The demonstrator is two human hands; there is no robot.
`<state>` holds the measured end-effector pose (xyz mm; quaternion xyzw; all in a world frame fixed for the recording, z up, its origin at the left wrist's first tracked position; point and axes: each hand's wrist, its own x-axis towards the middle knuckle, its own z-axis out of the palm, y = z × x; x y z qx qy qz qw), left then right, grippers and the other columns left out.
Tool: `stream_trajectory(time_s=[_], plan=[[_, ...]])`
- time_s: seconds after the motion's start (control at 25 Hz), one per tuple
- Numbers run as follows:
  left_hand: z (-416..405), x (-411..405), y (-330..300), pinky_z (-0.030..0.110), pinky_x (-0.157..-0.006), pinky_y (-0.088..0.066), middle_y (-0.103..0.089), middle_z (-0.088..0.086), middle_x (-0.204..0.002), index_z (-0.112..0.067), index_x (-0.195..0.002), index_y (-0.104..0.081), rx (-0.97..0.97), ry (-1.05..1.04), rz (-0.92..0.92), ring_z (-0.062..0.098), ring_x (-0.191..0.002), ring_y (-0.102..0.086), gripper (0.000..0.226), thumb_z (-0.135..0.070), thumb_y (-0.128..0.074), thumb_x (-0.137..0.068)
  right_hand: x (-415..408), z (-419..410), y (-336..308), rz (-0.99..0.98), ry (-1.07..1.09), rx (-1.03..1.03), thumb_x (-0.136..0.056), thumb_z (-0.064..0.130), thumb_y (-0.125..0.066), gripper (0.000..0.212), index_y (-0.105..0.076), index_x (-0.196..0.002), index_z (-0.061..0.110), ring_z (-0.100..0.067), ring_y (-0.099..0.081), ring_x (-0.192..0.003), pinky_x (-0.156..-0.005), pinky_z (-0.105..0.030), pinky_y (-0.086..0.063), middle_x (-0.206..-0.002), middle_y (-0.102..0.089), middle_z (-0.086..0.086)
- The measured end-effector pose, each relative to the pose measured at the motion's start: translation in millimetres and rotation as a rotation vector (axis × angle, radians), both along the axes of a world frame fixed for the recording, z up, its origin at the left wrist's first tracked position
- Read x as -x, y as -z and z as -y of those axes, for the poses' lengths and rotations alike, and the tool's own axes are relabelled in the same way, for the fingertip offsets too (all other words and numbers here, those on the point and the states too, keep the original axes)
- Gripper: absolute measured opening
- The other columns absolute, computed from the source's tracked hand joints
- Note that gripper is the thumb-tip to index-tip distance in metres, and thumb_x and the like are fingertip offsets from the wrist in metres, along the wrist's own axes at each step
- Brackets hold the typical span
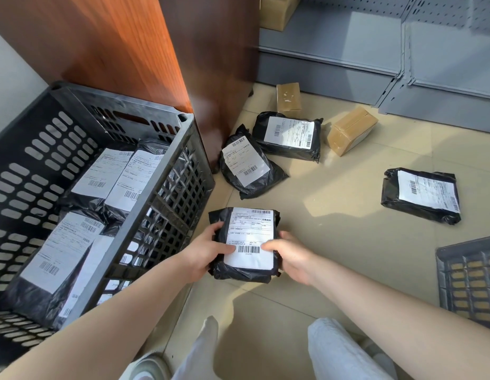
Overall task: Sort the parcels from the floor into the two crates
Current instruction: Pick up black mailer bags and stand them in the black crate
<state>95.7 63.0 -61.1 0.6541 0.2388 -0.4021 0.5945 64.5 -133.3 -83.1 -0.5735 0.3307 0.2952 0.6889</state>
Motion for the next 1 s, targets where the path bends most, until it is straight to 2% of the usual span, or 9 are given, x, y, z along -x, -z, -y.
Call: stream_trajectory(time_s=[0.08, 0.12, 0.32, 0.44, 0.56, 0.72, 0.84, 0.92, 1.0], plan=[[2, -3, -15, 0.041, -0.084, -0.057, -0.065, 0.004, -0.122, -0.031, -0.140, -0.040, 0.025, 0.044, 0.059, 0.028, -0.108, -0.065, 0.067, 0.006, -0.061, -0.088, -1, 6, -10, 0.025, 0.011, -0.008, -0.094, 0.006, -0.055, 0.013, -0.057, -0.103, 0.015, -0.024, -0.066, -0.084, -0.068, -0.033, -0.052, -0.098, -0.070, -0.009], [2, -6, -22, 0.041, -0.084, -0.057, -0.066, 0.005, -0.123, -0.032, -0.138, -0.041, 0.046, 0.064, 0.081, 0.028, -0.107, -0.066, 0.065, 0.007, -0.059, -0.089, -3, 10, -14, 0.036, 0.021, -0.018, -0.095, 0.008, -0.057, 0.010, -0.058, -0.101, 0.015, -0.025, -0.066, -0.084, -0.070, -0.035, -0.054, -0.097, -0.071, -0.009], [1, -21, -57, 0.049, -0.092, -0.054, -0.067, 0.007, -0.123, -0.030, -0.142, -0.038, 0.130, 0.110, 0.210, 0.029, -0.108, -0.067, 0.065, 0.009, -0.050, -0.091, -18, 24, -55, 0.118, -0.007, -0.054, -0.090, 0.007, -0.065, 0.016, -0.067, -0.107, 0.009, -0.028, -0.068, -0.090, -0.090, -0.047, -0.055, -0.100, -0.075, -0.012], [-3, -26, -78, 0.050, -0.090, -0.056, -0.065, 0.005, -0.126, -0.034, -0.146, -0.029, 0.136, 0.074, 0.243, 0.028, -0.105, -0.069, 0.065, -0.008, -0.058, -0.094, -26, 25, -85, 0.205, -0.025, -0.052, -0.090, 0.007, -0.066, 0.016, -0.069, -0.106, 0.010, -0.026, -0.069, -0.093, -0.090, -0.046, -0.056, -0.101, -0.076, -0.011], [-14, -24, -102, 0.050, -0.093, -0.054, -0.069, -0.004, -0.122, -0.046, -0.141, -0.026, 0.125, 0.146, 0.256, 0.022, -0.106, -0.069, 0.065, -0.032, -0.065, -0.092, -31, 21, -111, 0.264, -0.055, -0.036, -0.091, 0.006, -0.065, 0.020, -0.068, -0.110, 0.011, -0.025, -0.071, -0.100, -0.088, -0.042, -0.057, -0.105, -0.076, -0.009], [-34, -22, -131, 0.046, -0.093, -0.053, -0.062, -0.003, -0.126, -0.045, -0.140, -0.033, 0.115, 0.077, 0.403, 0.022, -0.109, -0.066, 0.083, -0.026, -0.082, -0.076, -39, 3, -140, 0.297, -0.016, -0.087, -0.091, 0.009, -0.066, 0.022, -0.068, -0.113, 0.009, -0.026, -0.071, -0.096, -0.083, -0.040, -0.059, -0.104, -0.076, -0.011], [-52, -27, -150, 0.043, -0.088, -0.053, -0.065, 0.002, -0.124, -0.033, -0.131, -0.042, 0.118, -0.046, 0.481, 0.024, -0.104, -0.068, 0.061, -0.017, -0.075, -0.082, -48, -17, -161, 0.350, -0.025, -0.133, -0.092, 0.012, -0.066, 0.023, -0.067, -0.116, 0.009, -0.023, -0.072, -0.087, -0.075, -0.034, -0.061, -0.103, -0.076, -0.010], [-68, -31, -160, 0.045, -0.091, -0.053, -0.069, 0.007, -0.118, -0.024, -0.125, -0.049, 0.113, -0.114, 0.518, 0.024, -0.098, -0.069, 0.041, -0.013, -0.066, -0.089, -55, -35, -173, 0.390, -0.087, -0.100, -0.093, 0.018, -0.066, 0.025, -0.066, -0.117, 0.012, -0.019, -0.072, -0.081, -0.073, -0.032, -0.060, -0.103, -0.076, -0.008], [-88, -35, -169, 0.043, -0.090, -0.053, -0.072, 0.005, -0.112, -0.019, -0.123, -0.055, 0.086, -0.134, 0.566, 0.022, -0.097, -0.069, 0.030, -0.012, -0.060, -0.093, -61, -55, -182, 0.424, -0.167, -0.056, -0.094, 0.027, -0.066, 0.029, -0.062, -0.120, 0.014, -0.018, -0.073, -0.080, -0.074, -0.032, -0.061, -0.105, -0.076, -0.006]])
